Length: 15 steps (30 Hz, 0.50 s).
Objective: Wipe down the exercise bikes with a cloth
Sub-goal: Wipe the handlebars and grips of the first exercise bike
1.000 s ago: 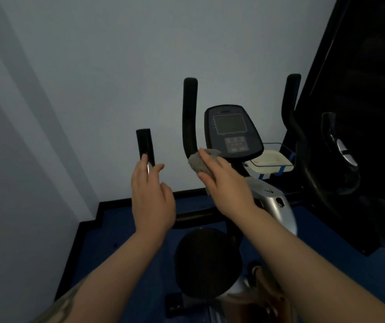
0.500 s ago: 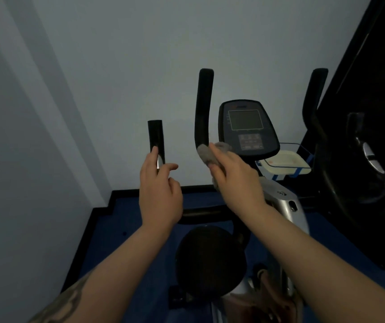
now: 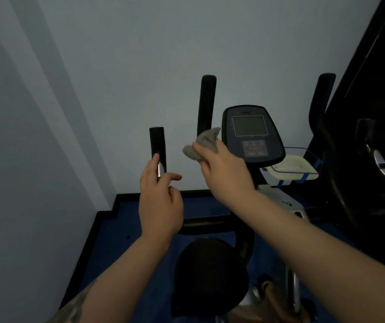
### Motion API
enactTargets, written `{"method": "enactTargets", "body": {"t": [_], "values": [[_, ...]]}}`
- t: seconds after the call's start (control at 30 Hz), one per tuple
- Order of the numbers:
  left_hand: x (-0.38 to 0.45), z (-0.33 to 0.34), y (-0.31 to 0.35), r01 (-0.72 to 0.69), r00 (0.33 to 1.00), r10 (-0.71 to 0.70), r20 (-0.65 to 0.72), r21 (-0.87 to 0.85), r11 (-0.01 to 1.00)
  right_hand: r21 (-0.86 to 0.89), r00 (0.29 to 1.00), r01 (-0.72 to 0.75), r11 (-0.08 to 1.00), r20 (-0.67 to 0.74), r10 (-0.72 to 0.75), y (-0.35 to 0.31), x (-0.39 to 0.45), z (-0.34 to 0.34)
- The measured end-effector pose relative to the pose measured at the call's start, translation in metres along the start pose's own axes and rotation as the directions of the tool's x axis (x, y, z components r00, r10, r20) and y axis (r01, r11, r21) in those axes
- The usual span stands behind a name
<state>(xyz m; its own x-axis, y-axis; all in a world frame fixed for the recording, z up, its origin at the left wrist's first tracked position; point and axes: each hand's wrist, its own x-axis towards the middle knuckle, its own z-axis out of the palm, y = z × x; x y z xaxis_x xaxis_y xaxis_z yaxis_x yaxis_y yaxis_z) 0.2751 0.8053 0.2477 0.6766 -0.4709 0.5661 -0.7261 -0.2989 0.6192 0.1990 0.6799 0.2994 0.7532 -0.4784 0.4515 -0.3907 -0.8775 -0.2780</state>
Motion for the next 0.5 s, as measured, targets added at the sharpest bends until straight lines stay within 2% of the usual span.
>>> {"method": "enactTargets", "body": {"t": [0.07, 0.2, 0.27, 0.4, 0.5], "values": [[0.000, 0.000, 0.000, -0.006, 1.000, 0.006, -0.006, -0.003, 1.000, 0.024, 0.998, -0.007, 1.000, 0.057, 0.006, 0.011, 0.007, -0.019], [0.000, 0.000, 0.000, 0.002, 1.000, -0.002, 0.002, -0.006, 1.000, 0.200, 0.987, -0.153, 0.968, 0.070, 0.142, 0.011, 0.034, -0.030], [0.000, 0.000, -0.001, -0.002, 1.000, 0.002, 0.003, -0.023, 1.000, 0.244, 0.990, -0.133, 0.961, 0.070, 0.119, 0.004, 0.017, -0.015], [-0.003, -0.001, -0.003, 0.022, 1.000, -0.020, 0.013, -0.133, 0.991, 0.421, 0.991, -0.109, 0.900, -0.026, 0.133, 0.010, -0.042, -0.009], [-0.004, 0.000, -0.003, 0.029, 0.999, -0.032, -0.013, -0.193, 0.981, 0.506, 0.993, -0.110, 0.855, 0.013, 0.120, 0.023, -0.073, -0.025]]}}
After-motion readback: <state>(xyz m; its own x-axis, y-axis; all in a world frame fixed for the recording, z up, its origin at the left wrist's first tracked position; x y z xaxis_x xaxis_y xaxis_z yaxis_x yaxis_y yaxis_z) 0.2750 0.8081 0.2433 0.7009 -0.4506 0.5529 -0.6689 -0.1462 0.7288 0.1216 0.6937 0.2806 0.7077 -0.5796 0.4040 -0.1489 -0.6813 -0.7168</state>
